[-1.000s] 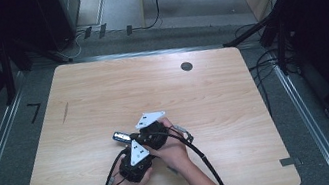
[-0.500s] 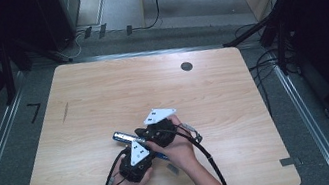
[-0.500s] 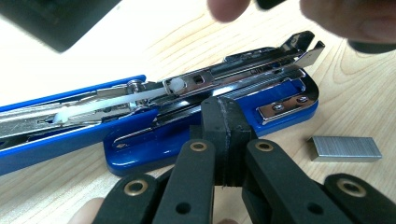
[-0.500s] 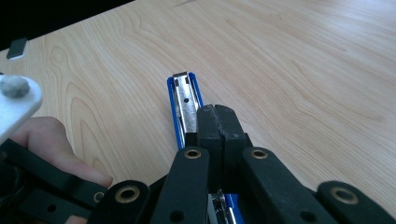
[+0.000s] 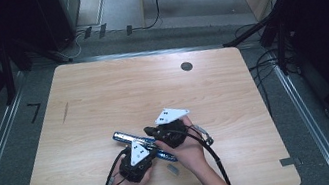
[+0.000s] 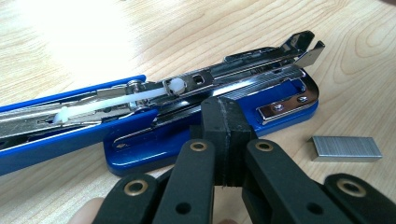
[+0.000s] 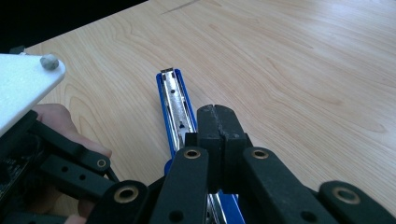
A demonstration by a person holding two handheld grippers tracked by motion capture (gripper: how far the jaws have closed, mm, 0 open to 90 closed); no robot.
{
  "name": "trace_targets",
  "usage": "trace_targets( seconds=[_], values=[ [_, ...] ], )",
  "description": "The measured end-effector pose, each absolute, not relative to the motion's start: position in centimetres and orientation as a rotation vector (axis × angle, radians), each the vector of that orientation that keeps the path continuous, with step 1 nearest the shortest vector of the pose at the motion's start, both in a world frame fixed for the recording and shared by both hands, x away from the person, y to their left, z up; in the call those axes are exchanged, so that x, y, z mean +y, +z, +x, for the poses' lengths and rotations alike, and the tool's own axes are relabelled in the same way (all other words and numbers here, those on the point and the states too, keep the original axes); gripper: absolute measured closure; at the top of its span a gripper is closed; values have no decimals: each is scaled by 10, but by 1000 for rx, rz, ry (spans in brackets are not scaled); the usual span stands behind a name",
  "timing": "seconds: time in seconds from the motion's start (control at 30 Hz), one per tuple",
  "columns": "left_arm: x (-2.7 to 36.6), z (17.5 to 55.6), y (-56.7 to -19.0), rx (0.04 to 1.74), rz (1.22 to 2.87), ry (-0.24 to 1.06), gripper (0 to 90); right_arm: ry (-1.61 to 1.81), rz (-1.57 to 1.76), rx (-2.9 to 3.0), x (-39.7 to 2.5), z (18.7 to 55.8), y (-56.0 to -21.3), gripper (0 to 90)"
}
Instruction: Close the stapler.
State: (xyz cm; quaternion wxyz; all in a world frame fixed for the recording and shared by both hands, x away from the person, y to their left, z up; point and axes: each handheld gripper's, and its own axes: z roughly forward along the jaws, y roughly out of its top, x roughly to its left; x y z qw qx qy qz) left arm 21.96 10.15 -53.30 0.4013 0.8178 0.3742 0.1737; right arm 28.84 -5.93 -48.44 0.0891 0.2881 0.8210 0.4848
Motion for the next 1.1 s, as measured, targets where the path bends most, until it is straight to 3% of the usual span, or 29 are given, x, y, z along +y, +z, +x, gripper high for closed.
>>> trace_targets(
  seconds=[1.1],
  values=[
    [101,219,-533,948,2067,441,900,1469,947,2347,-119,254,-485,882]
  ],
)
